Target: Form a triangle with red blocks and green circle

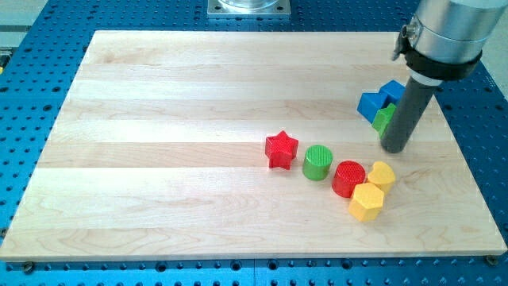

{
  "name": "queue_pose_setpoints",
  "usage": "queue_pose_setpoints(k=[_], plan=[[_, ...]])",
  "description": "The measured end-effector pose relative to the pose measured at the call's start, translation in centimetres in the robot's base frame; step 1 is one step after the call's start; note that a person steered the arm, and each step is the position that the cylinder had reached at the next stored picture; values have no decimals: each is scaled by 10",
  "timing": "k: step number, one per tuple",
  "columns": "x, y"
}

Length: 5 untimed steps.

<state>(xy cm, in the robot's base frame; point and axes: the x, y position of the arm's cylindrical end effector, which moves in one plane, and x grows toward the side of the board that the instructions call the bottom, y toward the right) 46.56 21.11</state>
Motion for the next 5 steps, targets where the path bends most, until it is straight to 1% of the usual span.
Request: queue_pose_setpoints(k=[1,2,3,4,5], plan=[[-36,6],[9,24],[93,31],[95,-60],[30,-110]])
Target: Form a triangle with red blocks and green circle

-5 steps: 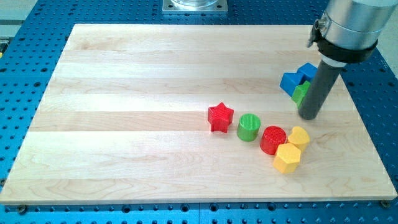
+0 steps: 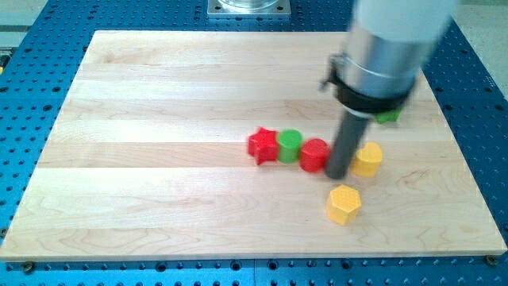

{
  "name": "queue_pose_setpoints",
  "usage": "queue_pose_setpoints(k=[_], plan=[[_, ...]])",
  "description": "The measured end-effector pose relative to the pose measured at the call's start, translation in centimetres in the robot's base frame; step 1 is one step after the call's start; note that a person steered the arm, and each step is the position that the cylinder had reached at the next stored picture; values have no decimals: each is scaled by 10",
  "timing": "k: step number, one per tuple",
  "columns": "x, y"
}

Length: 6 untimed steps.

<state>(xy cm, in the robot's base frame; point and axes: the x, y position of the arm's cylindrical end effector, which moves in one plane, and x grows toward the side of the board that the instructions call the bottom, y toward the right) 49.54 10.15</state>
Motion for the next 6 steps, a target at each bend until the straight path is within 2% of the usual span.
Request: queue_pose_setpoints(k=[1,2,3,4,5,6], plan=[[-10,0],[19,-10],[6,-96],[-64,-19],[-59,-49],[-2,-69]])
